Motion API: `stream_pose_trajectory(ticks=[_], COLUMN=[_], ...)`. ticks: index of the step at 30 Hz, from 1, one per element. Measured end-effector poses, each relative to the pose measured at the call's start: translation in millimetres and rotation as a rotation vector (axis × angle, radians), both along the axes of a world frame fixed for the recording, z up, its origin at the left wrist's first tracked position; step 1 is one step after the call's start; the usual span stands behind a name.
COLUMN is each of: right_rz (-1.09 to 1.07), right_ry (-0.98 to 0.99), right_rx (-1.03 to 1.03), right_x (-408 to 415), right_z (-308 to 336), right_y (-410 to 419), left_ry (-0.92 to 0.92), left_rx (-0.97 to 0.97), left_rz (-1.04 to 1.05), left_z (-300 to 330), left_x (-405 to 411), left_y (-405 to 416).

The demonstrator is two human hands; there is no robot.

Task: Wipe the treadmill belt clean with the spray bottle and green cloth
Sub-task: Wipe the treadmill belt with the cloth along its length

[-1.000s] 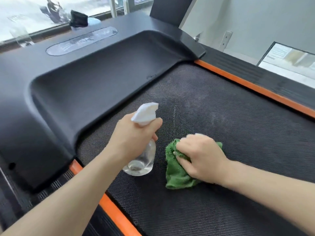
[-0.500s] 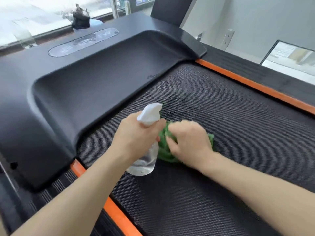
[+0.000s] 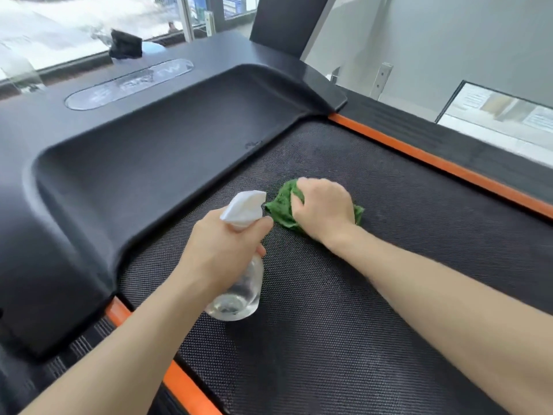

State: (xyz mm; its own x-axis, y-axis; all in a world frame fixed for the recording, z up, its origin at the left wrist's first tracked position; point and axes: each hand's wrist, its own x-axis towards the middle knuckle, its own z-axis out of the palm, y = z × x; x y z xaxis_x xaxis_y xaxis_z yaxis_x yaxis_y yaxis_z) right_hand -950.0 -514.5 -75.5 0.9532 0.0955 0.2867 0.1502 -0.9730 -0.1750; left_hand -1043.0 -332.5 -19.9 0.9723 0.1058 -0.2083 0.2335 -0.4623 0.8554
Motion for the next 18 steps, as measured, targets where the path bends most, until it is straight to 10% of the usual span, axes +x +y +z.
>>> stream_pose_trajectory(ticks=[7,13,18], right_rz=[0.429,-0.224,-0.133], right_ry=[0.005,0.092,0.003], right_rx=[-0.007,-0.057,-0.031], right_x=[-114.3,37.3,-26.8], right_z=[2.1,6.7,2.4], right_y=[-27.8,-66.3,-53.5], left_ry=[0.043,0.044,0.072], left_rx=[0.052,0.140,0.229], left_rz=[0.003,-0.039,-0.115], left_z=[1.2,4.3,11.6], left_x=[7.0,7.6,9.2], left_y=[-1.6,-9.7,-14.8])
